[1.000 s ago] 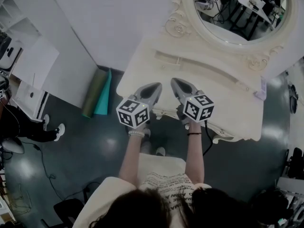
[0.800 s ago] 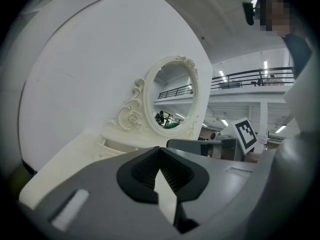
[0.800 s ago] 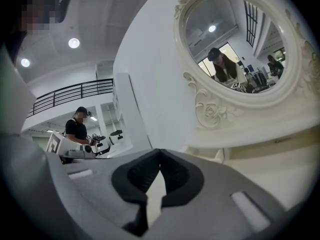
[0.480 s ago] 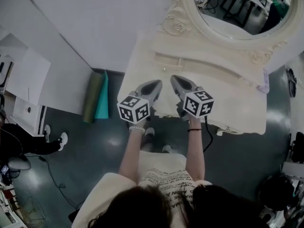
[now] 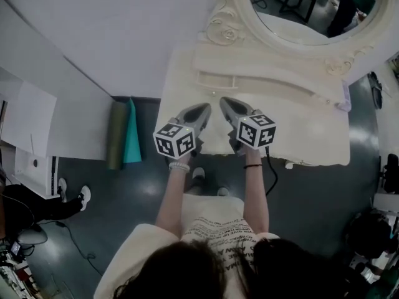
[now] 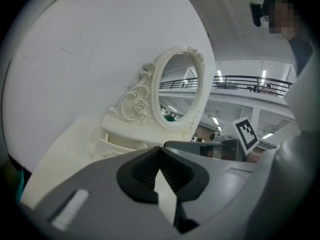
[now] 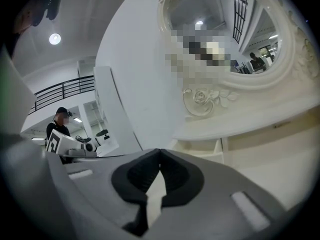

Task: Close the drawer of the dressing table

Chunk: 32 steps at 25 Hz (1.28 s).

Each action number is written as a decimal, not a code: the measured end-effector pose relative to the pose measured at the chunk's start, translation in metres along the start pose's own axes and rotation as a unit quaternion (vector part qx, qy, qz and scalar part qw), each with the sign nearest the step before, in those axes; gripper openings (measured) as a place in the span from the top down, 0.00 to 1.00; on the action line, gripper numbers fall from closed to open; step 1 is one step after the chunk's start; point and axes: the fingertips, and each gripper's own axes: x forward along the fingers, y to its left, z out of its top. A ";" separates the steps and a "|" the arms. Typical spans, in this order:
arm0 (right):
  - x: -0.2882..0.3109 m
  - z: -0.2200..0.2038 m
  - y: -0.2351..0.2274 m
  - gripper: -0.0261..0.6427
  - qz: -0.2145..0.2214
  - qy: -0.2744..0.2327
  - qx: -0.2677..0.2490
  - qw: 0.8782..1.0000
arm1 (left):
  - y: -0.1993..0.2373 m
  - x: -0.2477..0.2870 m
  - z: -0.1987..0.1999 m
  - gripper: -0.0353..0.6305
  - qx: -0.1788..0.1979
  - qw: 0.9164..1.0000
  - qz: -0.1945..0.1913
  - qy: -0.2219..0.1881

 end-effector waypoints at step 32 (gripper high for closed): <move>0.050 -0.044 -0.045 0.93 -0.061 0.075 0.088 0.991 | 0.044 0.022 -0.036 0.96 -0.066 0.997 0.008 0.048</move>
